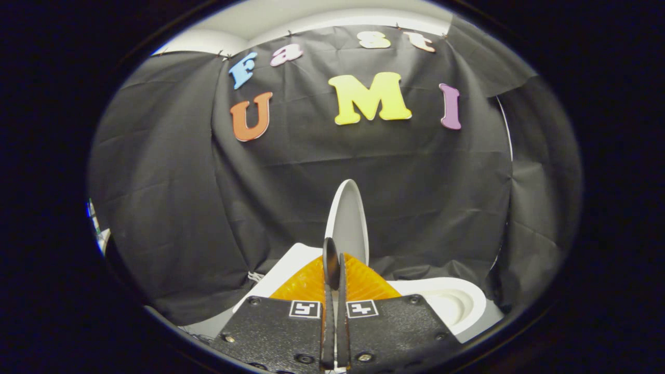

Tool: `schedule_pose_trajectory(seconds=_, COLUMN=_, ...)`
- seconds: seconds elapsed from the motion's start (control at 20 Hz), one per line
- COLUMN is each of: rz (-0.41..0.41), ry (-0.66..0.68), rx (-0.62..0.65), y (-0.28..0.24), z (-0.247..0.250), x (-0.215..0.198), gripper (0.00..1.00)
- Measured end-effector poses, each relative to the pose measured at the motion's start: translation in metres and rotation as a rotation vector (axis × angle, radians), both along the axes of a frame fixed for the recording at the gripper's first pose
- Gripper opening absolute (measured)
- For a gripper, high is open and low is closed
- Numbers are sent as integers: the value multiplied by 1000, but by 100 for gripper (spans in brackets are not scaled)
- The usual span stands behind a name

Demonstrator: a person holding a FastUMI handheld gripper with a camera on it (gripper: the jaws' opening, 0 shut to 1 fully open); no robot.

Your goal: Open the toilet lid.

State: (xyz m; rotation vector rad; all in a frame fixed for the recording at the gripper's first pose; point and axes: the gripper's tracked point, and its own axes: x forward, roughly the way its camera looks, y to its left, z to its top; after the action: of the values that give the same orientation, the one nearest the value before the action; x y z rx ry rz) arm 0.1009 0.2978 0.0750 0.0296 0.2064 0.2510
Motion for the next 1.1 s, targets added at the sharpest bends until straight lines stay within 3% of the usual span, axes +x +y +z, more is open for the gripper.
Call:
schedule_pose_trajectory(seconds=0.2, rz=-20, ry=-8, rx=-81, y=11, z=-2, x=-1, gripper=6)
schedule_pose_trajectory(seconds=0.25, rz=-14, ry=-15, rx=-87, y=12, z=-1, x=-1, gripper=10)
schedule_pose_trajectory(seconds=0.35, rz=58, ry=-49, rx=-77, y=21, z=8, x=-5, gripper=17)
schedule_pose_trajectory(seconds=0.4, rz=81, ry=-80, rx=-72, y=22, z=18, x=-9, gripper=34)
schedule_pose_trajectory(seconds=0.6, rz=33, ry=-202, rx=-50, y=-13, z=55, x=-16, gripper=100)
schedule_pose_trajectory(seconds=0.85, rz=60, ry=-254, rx=45, y=-61, z=72, x=-50, gripper=100)
schedule_pose_trajectory(seconds=1.1, rz=-36, ry=-267, rx=50, y=-160, z=41, x=-84, gripper=100)
